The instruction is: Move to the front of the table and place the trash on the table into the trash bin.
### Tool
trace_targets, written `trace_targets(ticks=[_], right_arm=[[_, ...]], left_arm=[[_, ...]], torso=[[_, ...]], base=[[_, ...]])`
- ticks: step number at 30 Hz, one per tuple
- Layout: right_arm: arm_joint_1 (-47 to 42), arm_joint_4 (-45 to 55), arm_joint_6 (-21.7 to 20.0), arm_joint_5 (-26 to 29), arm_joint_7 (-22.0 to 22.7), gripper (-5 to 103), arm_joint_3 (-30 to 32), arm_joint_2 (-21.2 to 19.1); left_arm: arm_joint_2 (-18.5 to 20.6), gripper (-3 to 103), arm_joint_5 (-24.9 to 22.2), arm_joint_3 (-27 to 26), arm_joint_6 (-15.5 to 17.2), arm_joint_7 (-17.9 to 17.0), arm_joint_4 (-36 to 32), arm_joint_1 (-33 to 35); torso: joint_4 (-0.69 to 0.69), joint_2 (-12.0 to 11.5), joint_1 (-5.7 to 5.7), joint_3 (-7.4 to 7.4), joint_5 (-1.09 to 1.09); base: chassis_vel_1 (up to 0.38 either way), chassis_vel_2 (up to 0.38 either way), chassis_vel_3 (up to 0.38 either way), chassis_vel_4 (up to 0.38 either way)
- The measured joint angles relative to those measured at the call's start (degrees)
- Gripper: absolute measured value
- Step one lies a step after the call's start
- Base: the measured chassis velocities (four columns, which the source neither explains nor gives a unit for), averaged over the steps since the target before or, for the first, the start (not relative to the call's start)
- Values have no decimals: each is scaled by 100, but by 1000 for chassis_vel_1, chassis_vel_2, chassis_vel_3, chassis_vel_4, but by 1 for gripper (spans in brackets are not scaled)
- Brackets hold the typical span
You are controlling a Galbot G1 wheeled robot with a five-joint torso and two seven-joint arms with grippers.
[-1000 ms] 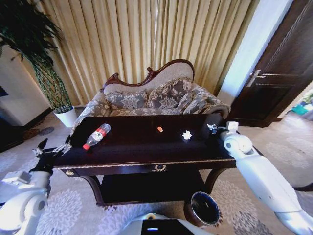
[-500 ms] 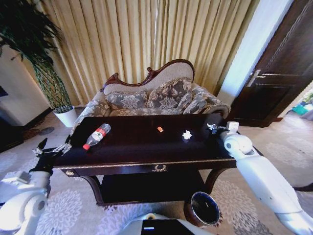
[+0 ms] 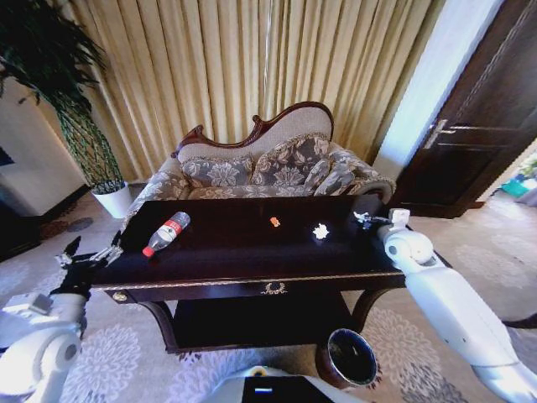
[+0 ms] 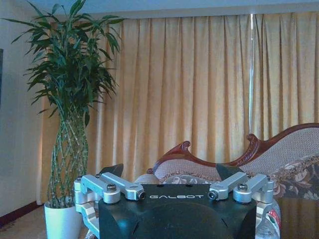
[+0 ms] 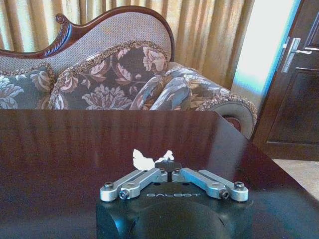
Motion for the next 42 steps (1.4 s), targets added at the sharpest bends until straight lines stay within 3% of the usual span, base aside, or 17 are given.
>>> trace_targets(ticks=[19,31,39,41,42], right_arm=[[-37,113,40,-19,-5,0,61,23],[-120,344,539,-344,30,0,129,118],[-294,525,1258,-235,49,0,230,239],[-355,446,1938,-208,-210,0,211,326],[-355,446,1938,-208,-210,0,211,326]], left_arm=[[6,100,-4,-6,2,-9,-13,18],[-5,100,-7,-17,-1,-9,-37,37],[-9,100,-7,-7,-9,-7,-25,30],[-11,100,-7,6,-11,-6,-20,19],[-11,100,-7,6,-11,-6,-20,19]], torso=[[0,0,0,0,0],[0,0,0,0,0],[0,0,0,0,0],[0,0,0,0,0],[0,0,0,0,0]], base=[[0,0,0,0],[0,0,0,0],[0,0,0,0],[0,0,0,0],[0,0,0,0]])
